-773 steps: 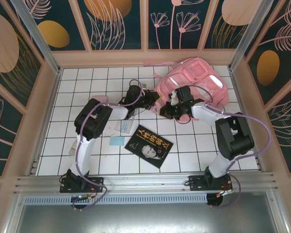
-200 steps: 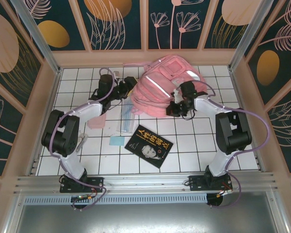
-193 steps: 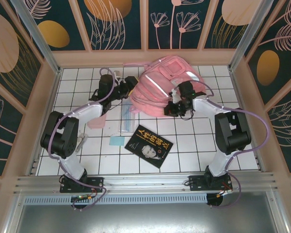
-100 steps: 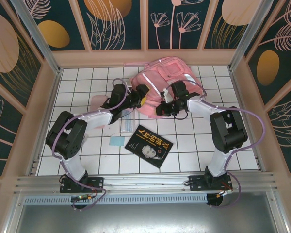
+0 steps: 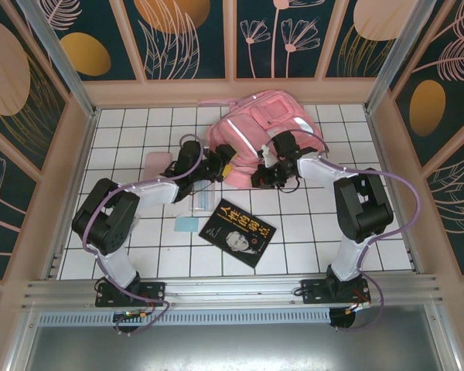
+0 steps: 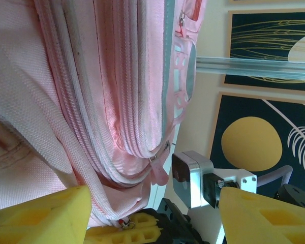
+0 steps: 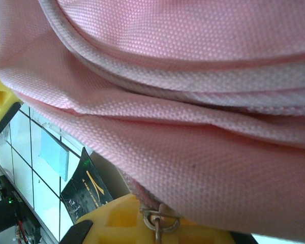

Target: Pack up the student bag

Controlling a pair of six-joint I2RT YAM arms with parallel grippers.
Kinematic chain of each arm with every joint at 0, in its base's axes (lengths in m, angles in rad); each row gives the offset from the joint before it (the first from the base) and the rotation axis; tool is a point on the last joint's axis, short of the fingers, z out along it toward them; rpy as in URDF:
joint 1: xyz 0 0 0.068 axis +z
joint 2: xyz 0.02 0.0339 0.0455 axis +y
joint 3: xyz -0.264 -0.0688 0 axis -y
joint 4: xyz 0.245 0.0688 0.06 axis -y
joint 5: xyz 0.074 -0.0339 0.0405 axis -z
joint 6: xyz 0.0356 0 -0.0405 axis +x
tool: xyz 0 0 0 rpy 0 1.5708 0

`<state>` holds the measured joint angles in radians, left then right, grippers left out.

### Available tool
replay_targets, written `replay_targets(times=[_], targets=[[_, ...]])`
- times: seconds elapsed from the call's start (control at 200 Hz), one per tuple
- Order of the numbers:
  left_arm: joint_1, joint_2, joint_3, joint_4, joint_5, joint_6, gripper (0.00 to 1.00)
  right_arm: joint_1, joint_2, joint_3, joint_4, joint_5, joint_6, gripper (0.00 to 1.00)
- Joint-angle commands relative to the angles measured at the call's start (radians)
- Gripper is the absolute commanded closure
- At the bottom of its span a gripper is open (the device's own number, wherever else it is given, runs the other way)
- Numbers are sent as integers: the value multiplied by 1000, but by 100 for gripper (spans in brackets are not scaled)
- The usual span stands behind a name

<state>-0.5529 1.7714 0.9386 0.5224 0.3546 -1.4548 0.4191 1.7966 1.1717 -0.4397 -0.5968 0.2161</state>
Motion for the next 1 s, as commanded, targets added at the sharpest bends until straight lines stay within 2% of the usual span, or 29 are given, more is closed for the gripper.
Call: replay_targets(times=[0.0, 0.09, 0.215, 0.43, 0.595, 0.69, 0.771, 0.906, 0.996], targets=[[-16, 33, 6, 39, 17, -74, 34, 16, 6, 37, -28, 13, -19, 100], [-32, 47, 5, 64, 46, -108, 35, 18, 10, 31, -28, 58, -15, 100], [-40, -3, -19, -10, 31, -80, 35, 18, 22, 39, -24, 128, -4, 100], [-41, -37, -41, -54, -9, -61, 34, 30, 32, 63, -2, 111, -2, 100], [-43, 25, 0, -27, -21, -62, 34, 51, 25, 58, 7, 100, -1, 100], [-43, 91, 54, 12, -18, -70, 39, 67, 20, 46, 12, 92, -1, 100], [-44, 144, 91, 48, -17, -81, 49, 75, 12, 29, 9, 99, 0, 100], [-43, 189, 117, 71, -16, -79, 100, 74, -5, 3, -57, 152, -25, 100], [-44, 178, 132, 40, -13, -43, 100, 67, 12, 15, -189, 297, -50, 100]])
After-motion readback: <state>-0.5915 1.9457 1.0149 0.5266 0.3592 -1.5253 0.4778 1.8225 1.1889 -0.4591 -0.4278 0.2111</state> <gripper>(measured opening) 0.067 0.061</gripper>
